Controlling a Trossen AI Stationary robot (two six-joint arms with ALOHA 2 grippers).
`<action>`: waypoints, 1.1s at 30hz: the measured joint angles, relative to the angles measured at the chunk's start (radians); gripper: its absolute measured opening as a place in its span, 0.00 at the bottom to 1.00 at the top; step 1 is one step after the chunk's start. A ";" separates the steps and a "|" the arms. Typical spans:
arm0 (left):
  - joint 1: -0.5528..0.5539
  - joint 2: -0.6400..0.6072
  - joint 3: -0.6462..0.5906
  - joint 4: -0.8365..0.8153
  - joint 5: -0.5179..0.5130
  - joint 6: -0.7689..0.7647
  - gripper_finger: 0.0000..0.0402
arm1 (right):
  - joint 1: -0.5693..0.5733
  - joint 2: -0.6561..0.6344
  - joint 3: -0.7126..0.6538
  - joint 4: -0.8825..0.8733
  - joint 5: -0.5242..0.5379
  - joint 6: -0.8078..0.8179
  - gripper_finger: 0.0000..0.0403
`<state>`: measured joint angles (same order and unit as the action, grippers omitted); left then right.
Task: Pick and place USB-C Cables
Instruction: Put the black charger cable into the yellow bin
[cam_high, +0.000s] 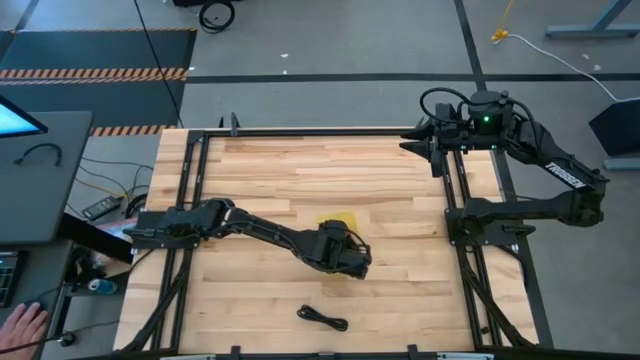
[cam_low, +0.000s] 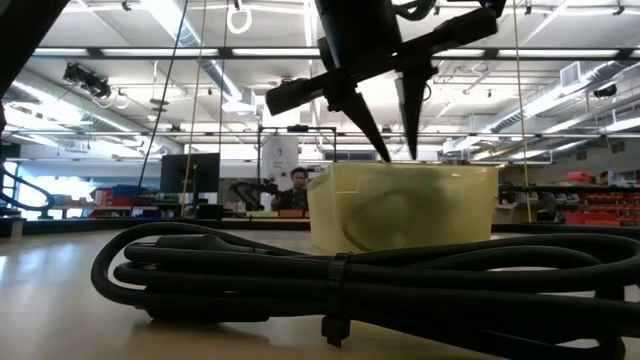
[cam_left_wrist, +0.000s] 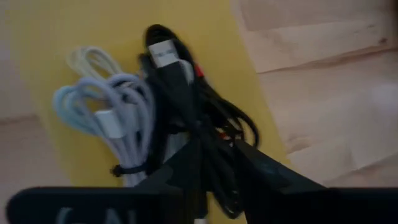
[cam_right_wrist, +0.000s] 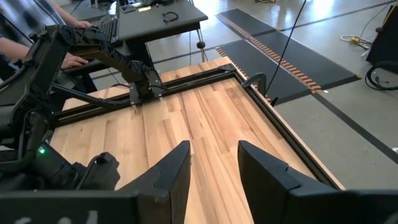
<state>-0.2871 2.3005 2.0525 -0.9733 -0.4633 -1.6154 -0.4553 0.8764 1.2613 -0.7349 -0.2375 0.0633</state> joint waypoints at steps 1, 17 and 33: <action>0.000 0.000 0.000 0.014 0.000 0.008 0.26 | 0.000 0.000 0.000 0.000 0.000 0.000 0.34; 0.000 -0.025 0.293 -0.229 -0.151 0.296 0.31 | 0.000 0.000 -0.001 -0.001 -0.056 0.001 0.34; -0.186 -0.431 0.240 -0.436 -0.783 0.567 0.29 | 0.162 0.056 -0.001 -0.040 -0.158 0.185 0.34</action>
<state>-0.4734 1.8697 2.2922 -1.4094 -1.2466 -1.0481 -0.2933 0.9328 1.2606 -0.7753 -0.3956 0.2485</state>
